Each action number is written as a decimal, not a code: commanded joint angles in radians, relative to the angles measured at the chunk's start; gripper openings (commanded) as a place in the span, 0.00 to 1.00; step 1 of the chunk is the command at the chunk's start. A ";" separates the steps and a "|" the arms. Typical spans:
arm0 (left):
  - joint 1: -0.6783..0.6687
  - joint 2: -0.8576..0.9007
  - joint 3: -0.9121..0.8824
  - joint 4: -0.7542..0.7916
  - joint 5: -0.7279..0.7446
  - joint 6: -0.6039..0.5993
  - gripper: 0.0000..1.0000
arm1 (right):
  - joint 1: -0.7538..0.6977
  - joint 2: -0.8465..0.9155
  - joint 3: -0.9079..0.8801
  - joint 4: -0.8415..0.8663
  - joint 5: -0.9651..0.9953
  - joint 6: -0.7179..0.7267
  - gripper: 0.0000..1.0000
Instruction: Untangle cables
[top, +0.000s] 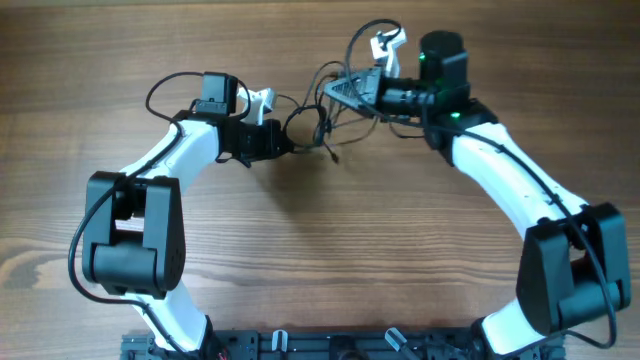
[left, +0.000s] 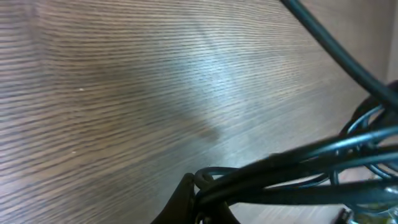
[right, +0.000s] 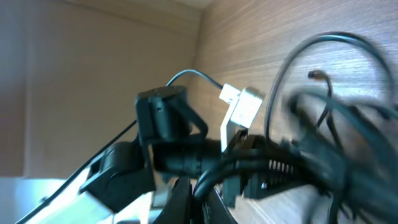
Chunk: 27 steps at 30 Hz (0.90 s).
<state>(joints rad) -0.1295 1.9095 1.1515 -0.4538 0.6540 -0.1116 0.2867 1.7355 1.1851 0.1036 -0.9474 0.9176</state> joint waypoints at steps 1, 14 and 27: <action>0.020 0.013 -0.012 -0.010 -0.076 -0.002 0.04 | -0.023 -0.058 0.017 -0.047 -0.178 -0.101 0.05; 0.133 -0.013 -0.013 -0.049 -0.076 -0.032 0.04 | -0.067 -0.058 0.017 -0.441 -0.119 -0.483 0.04; 0.145 -0.013 -0.013 -0.045 0.001 -0.027 0.04 | -0.062 -0.057 0.017 -0.755 0.299 -0.556 0.09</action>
<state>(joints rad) 0.0086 1.9102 1.1492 -0.5045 0.6453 -0.1226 0.2237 1.7088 1.1881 -0.6228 -0.7212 0.4068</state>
